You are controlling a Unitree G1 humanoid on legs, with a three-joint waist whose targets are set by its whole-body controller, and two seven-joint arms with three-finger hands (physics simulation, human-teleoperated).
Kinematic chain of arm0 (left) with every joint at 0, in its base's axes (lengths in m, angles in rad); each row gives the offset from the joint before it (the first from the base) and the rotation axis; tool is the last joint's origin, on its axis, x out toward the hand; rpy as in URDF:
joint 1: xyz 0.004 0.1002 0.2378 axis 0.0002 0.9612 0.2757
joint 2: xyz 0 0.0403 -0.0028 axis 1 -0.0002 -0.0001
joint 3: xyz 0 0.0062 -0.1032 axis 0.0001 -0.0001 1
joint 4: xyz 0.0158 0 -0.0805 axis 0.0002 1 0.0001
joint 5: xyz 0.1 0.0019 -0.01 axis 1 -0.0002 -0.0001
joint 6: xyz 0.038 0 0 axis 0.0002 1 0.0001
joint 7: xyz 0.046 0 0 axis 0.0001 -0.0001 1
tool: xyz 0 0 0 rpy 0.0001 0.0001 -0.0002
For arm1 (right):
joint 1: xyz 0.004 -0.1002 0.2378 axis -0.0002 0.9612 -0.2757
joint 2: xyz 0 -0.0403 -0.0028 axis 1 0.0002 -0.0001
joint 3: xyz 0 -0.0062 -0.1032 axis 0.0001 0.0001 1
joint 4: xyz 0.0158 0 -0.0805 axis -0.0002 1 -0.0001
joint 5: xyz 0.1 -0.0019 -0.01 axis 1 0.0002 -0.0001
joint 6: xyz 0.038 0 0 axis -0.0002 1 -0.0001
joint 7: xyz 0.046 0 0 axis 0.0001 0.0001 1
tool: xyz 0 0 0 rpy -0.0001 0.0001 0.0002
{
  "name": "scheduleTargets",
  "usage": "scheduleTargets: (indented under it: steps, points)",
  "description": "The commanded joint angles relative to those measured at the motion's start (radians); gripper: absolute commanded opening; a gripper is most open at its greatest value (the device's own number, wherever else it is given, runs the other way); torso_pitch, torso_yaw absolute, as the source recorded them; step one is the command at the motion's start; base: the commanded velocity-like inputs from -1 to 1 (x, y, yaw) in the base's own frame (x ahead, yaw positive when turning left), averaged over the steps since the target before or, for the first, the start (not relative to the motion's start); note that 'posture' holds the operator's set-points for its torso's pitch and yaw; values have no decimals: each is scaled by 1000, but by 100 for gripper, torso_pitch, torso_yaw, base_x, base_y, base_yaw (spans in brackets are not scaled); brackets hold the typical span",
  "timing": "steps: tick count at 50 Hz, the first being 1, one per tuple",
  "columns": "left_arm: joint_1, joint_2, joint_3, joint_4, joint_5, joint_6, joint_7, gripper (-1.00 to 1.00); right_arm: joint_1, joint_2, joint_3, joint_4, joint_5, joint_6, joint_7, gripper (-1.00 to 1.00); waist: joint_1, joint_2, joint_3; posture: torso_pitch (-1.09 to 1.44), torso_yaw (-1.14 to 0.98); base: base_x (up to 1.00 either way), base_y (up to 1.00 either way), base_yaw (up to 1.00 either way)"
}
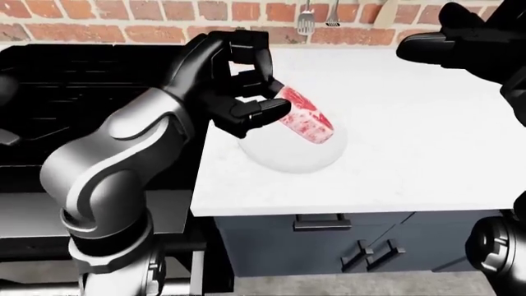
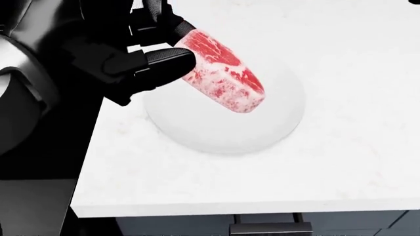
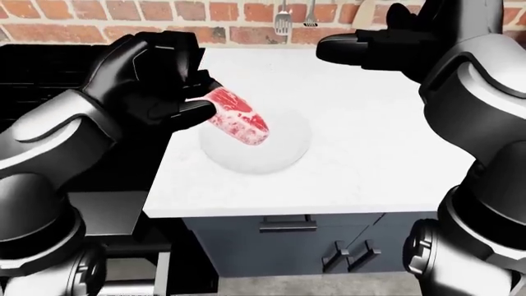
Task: Pick the pork loin from the pan and place it on the plate.
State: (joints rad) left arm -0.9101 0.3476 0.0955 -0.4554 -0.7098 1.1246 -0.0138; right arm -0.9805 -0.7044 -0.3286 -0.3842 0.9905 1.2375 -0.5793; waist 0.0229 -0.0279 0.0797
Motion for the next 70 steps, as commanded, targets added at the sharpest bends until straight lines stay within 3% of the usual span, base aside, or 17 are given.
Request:
scheduleTargets:
  steps: [1, 26, 70]
  points:
    - [-43, -2, 40, -25, 28, -82, -22, -71, -30, -14, -17, -13, -5, -27, 0, 100, 0, -3, -34, 0, 0, 0, 0, 0]
    - [-61, -125, -8, 229, 276, -279, -196, -68, -37, -20, -19, -9, 1, -25, -4, 100, 7, -17, -41, 0, 0, 0, 0, 0]
    - [-30, -232, -51, 477, 439, -511, -308, -68, -42, -26, -18, -6, 1, -27, -3, 100, 17, -36, -43, 0, 0, 0, 0, 0]
